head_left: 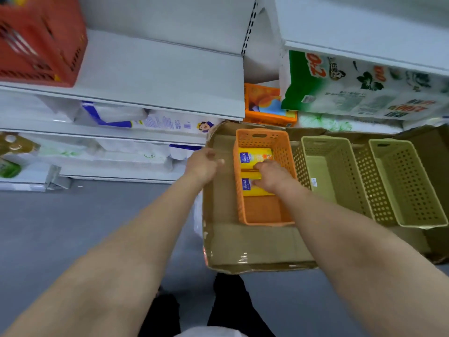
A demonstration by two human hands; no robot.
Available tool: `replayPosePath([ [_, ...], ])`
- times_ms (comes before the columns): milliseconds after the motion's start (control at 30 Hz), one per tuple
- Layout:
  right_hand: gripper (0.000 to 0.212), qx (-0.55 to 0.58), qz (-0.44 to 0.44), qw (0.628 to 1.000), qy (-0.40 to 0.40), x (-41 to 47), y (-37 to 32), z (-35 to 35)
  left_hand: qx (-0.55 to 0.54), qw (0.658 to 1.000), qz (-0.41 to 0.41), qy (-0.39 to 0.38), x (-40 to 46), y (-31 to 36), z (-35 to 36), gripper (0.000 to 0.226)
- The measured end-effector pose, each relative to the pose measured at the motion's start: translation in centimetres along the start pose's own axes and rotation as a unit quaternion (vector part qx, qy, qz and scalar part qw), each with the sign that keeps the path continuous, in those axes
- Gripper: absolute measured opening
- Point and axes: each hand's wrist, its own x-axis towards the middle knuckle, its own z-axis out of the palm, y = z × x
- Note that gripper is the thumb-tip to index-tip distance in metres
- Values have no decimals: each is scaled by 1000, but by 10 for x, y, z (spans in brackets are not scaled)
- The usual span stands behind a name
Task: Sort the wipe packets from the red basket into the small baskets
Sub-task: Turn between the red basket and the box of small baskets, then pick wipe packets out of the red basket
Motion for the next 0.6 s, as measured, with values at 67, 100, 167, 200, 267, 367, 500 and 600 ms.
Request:
replayPosePath([
  [67, 50, 5, 13, 1000, 28, -14, -19, -27, 60, 998, 35, -3, -19, 10, -41, 37],
  [100, 47, 7, 8, 999, 43, -22, -31, -42, 94, 994, 56, -7, -29, 15, -63, 37],
  [167, 42, 21, -8, 996, 83, -44, -65, -77, 168, 981, 97, -9, -49, 22, -117, 40],
  [200, 41, 35, -18, 993, 109, -55, -83, -95, 209, 971, 118, -4, -58, 27, -145, 41],
  [267, 42, 58, -45, 985, 159, -79, -116, -126, 283, 945, 162, 20, -77, 34, -206, 42],
  [367, 47, 53, -87, 967, 232, -122, -157, -158, 348, 909, 221, 66, -115, 42, -294, 43],
  [500, 42, 76, -138, 931, 329, -175, -201, -162, 360, 870, 297, 159, -174, 23, -388, 39],
  [600, 41, 86, -169, 914, 358, -188, -229, -152, 338, 860, 307, 226, -192, -5, -431, 33],
])
